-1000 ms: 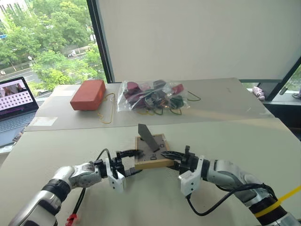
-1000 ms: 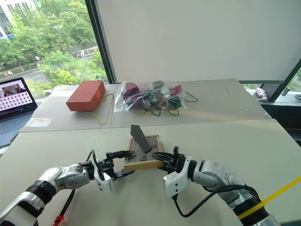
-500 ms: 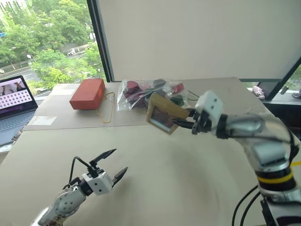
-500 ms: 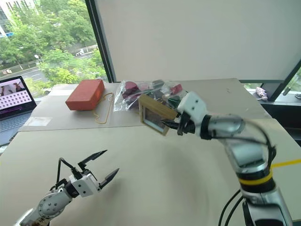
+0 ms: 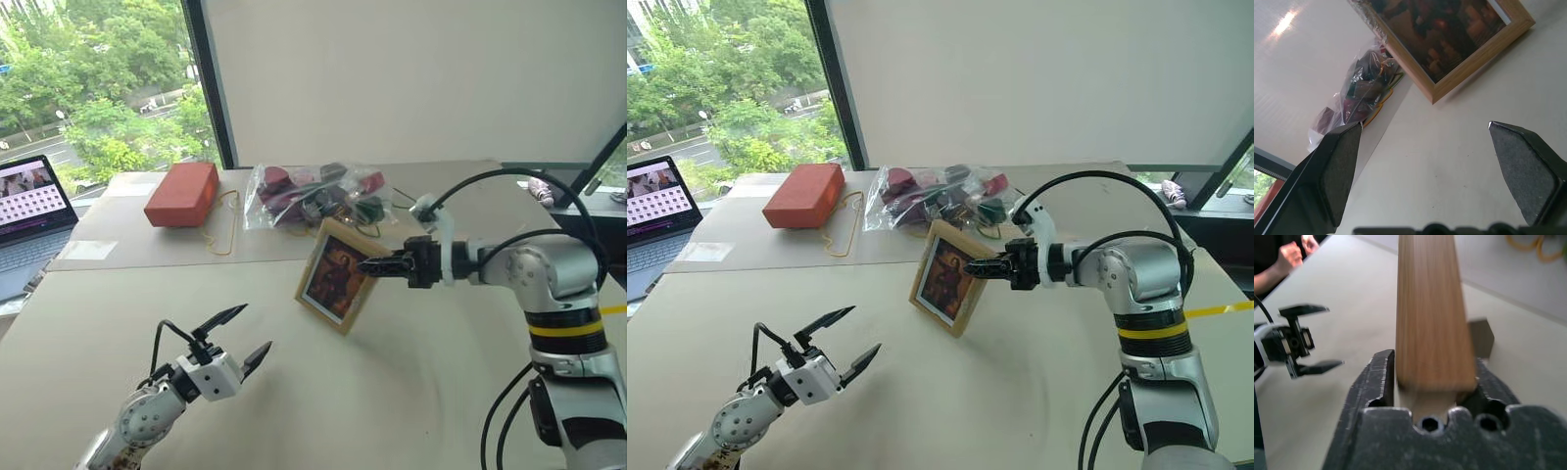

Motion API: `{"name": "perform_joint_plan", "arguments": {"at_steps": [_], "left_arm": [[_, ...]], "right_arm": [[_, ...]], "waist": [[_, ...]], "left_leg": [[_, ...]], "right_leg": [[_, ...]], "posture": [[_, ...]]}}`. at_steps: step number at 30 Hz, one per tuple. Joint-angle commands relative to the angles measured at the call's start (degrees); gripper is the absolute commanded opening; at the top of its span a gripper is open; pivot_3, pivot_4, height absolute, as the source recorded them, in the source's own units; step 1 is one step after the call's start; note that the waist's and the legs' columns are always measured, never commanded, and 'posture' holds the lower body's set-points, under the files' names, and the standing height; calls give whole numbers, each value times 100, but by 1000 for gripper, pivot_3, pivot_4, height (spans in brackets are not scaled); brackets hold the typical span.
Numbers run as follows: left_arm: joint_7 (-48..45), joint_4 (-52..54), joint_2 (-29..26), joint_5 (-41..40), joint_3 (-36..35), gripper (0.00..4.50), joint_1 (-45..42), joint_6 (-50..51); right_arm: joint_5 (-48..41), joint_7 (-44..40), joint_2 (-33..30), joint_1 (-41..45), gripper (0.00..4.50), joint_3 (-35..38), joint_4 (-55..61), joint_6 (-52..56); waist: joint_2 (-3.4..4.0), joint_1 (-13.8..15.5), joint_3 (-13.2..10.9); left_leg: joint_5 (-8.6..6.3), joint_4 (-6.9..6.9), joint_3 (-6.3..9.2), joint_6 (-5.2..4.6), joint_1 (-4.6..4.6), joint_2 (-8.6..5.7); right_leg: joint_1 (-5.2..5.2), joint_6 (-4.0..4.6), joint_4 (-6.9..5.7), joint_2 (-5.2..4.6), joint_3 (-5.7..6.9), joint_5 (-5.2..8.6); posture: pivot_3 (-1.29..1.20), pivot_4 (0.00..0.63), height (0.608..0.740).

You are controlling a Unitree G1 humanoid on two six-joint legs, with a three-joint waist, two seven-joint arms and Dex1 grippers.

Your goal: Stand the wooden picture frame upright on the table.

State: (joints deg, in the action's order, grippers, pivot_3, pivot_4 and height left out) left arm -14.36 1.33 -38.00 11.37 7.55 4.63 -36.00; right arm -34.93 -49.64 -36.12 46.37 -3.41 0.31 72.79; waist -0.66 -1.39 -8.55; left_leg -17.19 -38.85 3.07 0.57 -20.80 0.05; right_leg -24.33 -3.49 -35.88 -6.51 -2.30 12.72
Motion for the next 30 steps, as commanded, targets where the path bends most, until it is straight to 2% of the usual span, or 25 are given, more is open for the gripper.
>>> {"name": "perform_joint_plan", "arguments": {"at_steps": [1,2,4,7,12,16,18,20,22,23,25,27,30], "left_arm": [[-40,147,43,14,-208,4500,35,-54],[-53,147,58,20,-218,4500,38,-51],[-77,145,95,31,-229,4500,46,-49],[-112,144,155,52,-257,4500,43,-54],[-201,154,226,-43,-300,4500,44,-39],[-486,330,299,-559,-315,4500,223,192],[-564,668,510,-1207,-408,4500,421,978],[-355,1146,908,-2098,-560,4500,550,2348],[-199,1557,1179,-2573,-643,4500,569,3313],[-145,1751,1280,-2663,-655,4500,558,3611],[111,2086,1531,-2735,-709,4500,548,4111],[347,2303,1749,-2807,-786,4500,548,4541],[499,2423,1927,-2701,-841,4500,557,4845]], "right_arm": [[-64,-29,-17,116,3465,64,-16,-19],[-72,-31,-28,130,3888,62,-25,-24],[-119,10,-36,208,4427,171,-41,29],[-217,92,-66,305,4427,422,-27,174],[-557,-57,-594,-131,4427,687,793,493],[-543,-327,-1530,-1169,4427,641,1890,162],[-694,-258,-1605,-1992,4427,1078,2644,-40],[23,1035,-823,-2797,4427,1357,3245,-722],[623,2374,225,-3325,4427,1661,3547,-1128],[1208,2987,463,-3649,4427,1473,3724,-1531],[2034,4102,1365,-4345,4427,1223,4028,-2413],[2599,4817,2022,-4862,4427,911,4159,-3118],[3483,5416,2421,-5296,4427,223,3975,-3971]], "waist": [[5,-1,-4],[6,3,-4],[6,3,-4],[6,13,-4],[6,66,-4],[5,88,-4],[5,55,-4],[-4,23,-2],[-33,22,9],[-34,28,7],[-33,56,7],[-32,75,8],[-30,16,9]], "left_leg": [[0,-2,-1,0,-1,0],[0,-3,-1,0,-4,-1],[0,-3,2,0,-3,0],[0,-3,2,0,-4,0],[0,-2,6,0,-8,0],[-3,-5,11,-4,-16,0],[-4,-6,11,-7,-24,-1],[-5,-8,7,-9,-21,0],[-6,-8,12,-11,-2,9],[-6,-11,14,-10,1,12],[-1,-15,9,0,0,5],[8,-13,12,14,0,-1],[13,-9,9,25,7,0]], "right_leg": [[-2,0,-1,0,-1,0],[-4,0,-2,0,-1,0],[-3,0,-3,0,1,0],[-3,0,-1,0,1,0],[-3,0,3,-1,5,0],[-2,-1,11,-2,14,0],[-5,-1,13,-5,16,0],[-5,-1,11,-3,11,0],[13,0,12,5,11,2],[14,0,12,9,12,3],[5,0,6,5,3,3],[4,0,4,1,2,3],[2,1,5,2,-5,3]], "posture": [[0,150,740],[0,150,740],[0,150,740],[0,150,740],[0,150,740],[0,150,740],[0,150,740],[0,150,740],[0,150,740],[0,150,740],[0,150,740],[0,150,740],[0,150,740]]}}
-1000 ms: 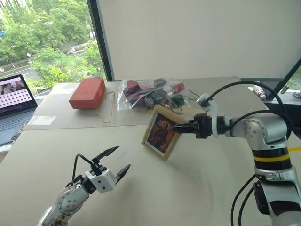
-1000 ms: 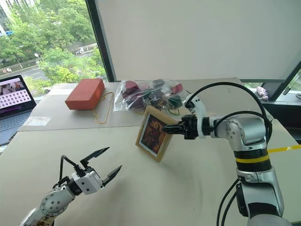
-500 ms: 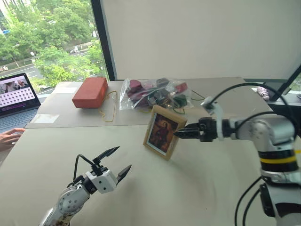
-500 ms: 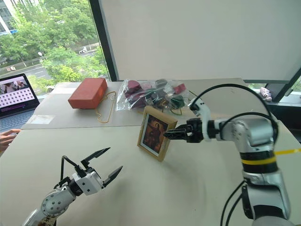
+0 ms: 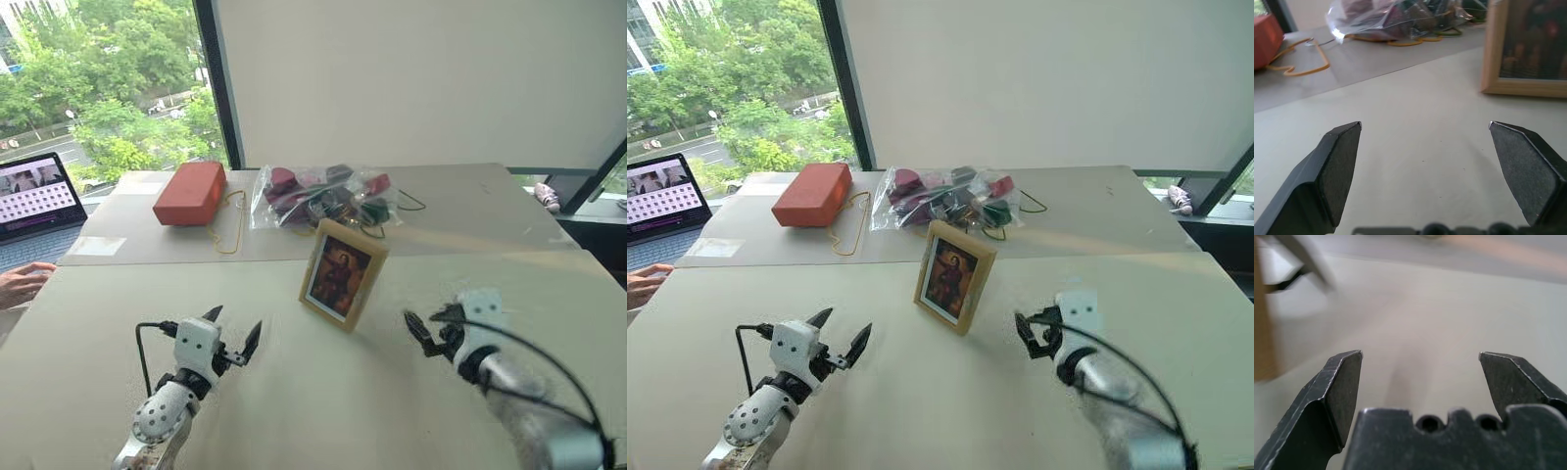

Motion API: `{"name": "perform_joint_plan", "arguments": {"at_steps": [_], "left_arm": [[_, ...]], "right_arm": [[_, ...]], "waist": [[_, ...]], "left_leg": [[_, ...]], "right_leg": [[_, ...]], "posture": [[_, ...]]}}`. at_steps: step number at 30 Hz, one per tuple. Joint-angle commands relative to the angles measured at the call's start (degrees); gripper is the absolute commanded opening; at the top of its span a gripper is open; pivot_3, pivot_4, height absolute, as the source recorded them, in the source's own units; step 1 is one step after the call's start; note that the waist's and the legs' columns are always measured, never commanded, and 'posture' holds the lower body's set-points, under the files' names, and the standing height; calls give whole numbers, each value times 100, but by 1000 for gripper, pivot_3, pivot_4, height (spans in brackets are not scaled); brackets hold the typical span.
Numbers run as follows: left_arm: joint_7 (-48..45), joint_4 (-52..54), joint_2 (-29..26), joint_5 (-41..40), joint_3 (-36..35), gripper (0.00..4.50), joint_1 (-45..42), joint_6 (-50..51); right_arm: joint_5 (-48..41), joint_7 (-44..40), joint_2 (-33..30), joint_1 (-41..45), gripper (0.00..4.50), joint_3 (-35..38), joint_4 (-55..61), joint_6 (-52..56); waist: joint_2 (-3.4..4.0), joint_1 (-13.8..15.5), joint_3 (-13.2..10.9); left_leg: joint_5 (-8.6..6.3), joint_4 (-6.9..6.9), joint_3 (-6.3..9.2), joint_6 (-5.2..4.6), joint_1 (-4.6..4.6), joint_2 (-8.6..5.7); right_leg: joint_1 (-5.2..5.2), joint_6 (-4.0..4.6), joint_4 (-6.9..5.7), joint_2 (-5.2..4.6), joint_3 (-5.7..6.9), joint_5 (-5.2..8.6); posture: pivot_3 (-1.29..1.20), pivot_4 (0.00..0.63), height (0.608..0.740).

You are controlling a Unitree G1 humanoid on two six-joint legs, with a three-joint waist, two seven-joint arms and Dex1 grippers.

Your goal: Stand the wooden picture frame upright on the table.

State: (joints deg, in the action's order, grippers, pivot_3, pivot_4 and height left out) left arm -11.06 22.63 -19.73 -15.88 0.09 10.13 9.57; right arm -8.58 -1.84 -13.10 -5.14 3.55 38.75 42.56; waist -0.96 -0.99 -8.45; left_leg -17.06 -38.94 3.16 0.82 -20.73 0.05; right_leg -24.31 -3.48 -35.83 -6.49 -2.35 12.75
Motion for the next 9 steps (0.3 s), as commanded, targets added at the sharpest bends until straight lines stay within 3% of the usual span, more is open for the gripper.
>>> {"name": "perform_joint_plan", "arguments": {"at_steps": [1,3,9], "left_arm": [[268,305,187,30,-158,4500,-24,352],[356,329,266,61,-231,4500,-62,467],[283,336,288,180,-290,4500,-94,523]], "right_arm": [[1062,779,225,-253,4427,-691,-4,-1196],[1378,851,256,-356,4427,-1045,-232,-1512],[1562,772,349,-413,4427,-1012,-475,-1811]], "waist": [[0,-42,0],[-1,-56,0],[-1,-52,0]], "left_leg": [[0,2,-4,1,5,0],[1,6,-4,1,20,0],[0,15,-3,0,30,2]], "right_leg": [[1,1,0,1,-4,0],[11,5,0,3,-5,2],[20,14,7,5,-5,8]], "posture": [[0,150,740],[0,150,740],[0,150,740]]}}
